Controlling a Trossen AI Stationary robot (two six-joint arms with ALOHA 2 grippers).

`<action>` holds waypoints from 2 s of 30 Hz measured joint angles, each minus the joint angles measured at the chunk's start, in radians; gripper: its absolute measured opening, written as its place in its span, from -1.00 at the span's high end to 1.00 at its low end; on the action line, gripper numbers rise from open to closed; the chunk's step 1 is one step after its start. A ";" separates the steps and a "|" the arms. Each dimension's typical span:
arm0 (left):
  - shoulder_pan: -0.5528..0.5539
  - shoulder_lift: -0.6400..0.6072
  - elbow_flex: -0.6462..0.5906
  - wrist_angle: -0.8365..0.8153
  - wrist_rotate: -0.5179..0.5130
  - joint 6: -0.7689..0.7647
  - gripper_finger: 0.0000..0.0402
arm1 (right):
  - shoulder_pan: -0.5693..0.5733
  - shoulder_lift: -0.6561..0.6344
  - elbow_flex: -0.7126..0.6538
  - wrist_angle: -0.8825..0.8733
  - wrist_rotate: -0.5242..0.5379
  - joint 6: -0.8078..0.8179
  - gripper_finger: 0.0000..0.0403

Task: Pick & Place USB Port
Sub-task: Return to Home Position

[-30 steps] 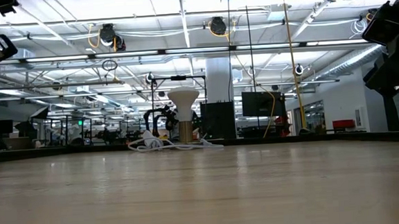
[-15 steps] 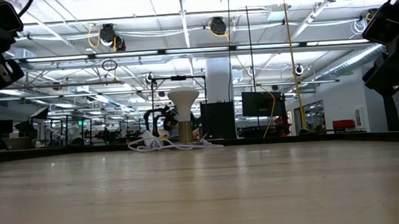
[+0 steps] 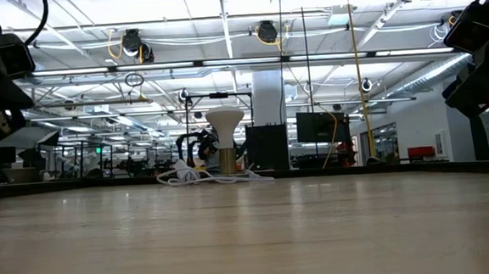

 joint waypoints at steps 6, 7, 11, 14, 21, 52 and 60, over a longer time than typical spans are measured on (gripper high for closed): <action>0.000 -0.001 0.005 -0.061 -0.031 -0.058 1.00 | 0.000 0.000 0.000 -0.022 -0.001 0.002 1.00; 0.000 0.000 0.005 -0.075 -0.029 -0.066 1.00 | 0.000 0.000 0.000 -0.023 0.000 0.002 1.00; 0.000 -0.001 0.005 -0.085 -0.024 -0.093 0.97 | 0.000 0.000 0.000 -0.033 0.000 0.001 1.00; 0.001 -0.001 0.005 -0.085 -0.031 -0.091 0.95 | 0.000 0.000 0.000 -0.029 0.001 0.007 1.00; 0.001 0.000 0.005 -0.068 -0.030 -0.090 0.99 | -0.001 0.002 -0.009 0.116 0.003 0.006 1.00; 0.000 -0.001 0.005 -0.067 -0.028 -0.090 0.85 | 0.000 0.000 -0.002 0.249 0.003 0.006 1.00; 0.001 -0.001 0.005 -0.067 -0.028 -0.090 0.78 | 0.000 0.000 -0.001 0.250 0.002 0.007 1.00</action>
